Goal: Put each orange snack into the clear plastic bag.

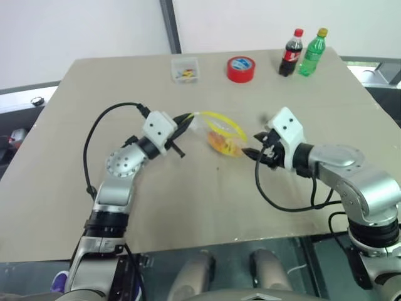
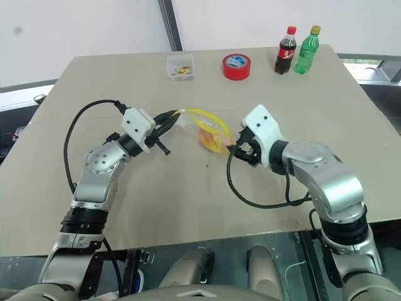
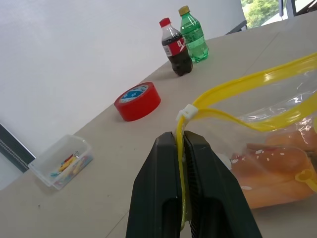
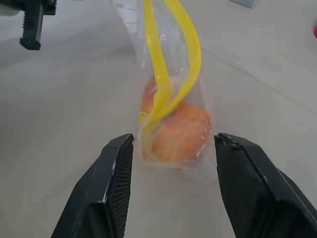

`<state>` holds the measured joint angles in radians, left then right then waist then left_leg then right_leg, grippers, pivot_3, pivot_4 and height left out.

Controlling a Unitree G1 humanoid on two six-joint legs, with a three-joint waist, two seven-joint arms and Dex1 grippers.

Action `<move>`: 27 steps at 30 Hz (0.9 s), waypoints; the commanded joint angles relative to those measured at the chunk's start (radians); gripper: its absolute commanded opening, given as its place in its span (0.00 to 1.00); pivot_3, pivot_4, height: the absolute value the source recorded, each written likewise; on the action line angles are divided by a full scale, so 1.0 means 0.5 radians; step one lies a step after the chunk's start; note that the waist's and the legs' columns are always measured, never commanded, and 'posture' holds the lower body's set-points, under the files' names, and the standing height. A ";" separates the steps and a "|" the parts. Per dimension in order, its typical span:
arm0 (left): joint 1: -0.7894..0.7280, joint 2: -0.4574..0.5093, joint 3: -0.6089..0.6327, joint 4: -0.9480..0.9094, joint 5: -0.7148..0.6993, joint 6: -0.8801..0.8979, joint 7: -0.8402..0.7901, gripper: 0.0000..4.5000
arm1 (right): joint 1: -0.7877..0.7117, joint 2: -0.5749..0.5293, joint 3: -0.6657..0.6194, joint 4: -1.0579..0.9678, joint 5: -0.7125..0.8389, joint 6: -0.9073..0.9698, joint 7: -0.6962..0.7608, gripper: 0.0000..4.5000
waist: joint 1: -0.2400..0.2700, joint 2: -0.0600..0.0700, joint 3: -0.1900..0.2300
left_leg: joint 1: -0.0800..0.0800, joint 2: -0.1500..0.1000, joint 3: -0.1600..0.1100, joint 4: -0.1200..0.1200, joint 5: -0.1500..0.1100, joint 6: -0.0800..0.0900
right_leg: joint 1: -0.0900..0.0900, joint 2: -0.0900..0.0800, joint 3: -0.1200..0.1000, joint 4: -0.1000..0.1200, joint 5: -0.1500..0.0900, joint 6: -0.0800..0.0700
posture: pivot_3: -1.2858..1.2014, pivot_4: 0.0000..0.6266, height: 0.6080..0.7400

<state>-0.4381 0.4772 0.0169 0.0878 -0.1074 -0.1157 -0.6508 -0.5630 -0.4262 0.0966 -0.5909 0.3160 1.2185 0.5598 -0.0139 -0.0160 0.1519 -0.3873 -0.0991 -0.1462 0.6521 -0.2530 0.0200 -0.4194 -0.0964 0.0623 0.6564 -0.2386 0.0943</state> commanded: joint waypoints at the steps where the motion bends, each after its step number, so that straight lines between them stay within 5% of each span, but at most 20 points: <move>1: -0.008 0.000 0.003 -0.116 -0.001 -0.014 0.022 0.00 | -0.068 0.057 -0.049 0.010 0.048 -0.003 -0.062 0.42 | -0.001 0.000 0.000 | 0.000 0.000 0.000 0.000 0.000 0.000 | 0.000 0.000 0.000 0.000 0.000 0.000 | 0.52 0.24 1.00; 5: 0.004 -0.003 0.010 -0.142 -0.006 0.000 0.039 0.00 | -0.087 0.055 -0.051 0.091 0.043 -0.045 -0.107 0.01 | 0.000 0.000 0.000 | 0.000 0.000 0.000 0.000 0.000 0.000 | 0.000 0.000 0.000 0.000 0.000 0.000 | 0.52 0.24 1.00; 17: -0.234 -0.017 0.059 0.006 -0.040 -0.075 0.071 0.00 | -0.346 -0.432 0.032 0.919 -0.587 -1.345 -0.213 0.01 | -0.003 0.000 0.000 | -0.002 -0.002 0.001 -0.001 0.002 -0.003 | -0.002 -0.001 -0.001 -0.002 0.000 0.000 | 0.52 0.24 1.00; 27: 0.175 0.071 -0.188 -0.335 -0.074 -0.067 -0.266 0.00 | 0.342 -0.703 0.062 0.462 -0.551 -1.457 0.130 0.01 | -0.001 0.000 0.000 | -0.028 -0.001 0.003 -0.001 0.002 -0.003 | -0.026 -0.001 0.002 -0.003 0.000 0.000 | 0.52 0.24 1.00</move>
<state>-0.3715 0.5029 -0.0488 -0.0200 -0.1484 -0.1471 -0.7573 -0.4184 -0.7432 0.1366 -0.2816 0.0375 0.4963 0.5722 -0.0143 -0.0161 0.1520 -0.4009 -0.0996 -0.1447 0.6515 -0.2522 0.0187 -0.4320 -0.0972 0.0637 0.6548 -0.2386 0.0943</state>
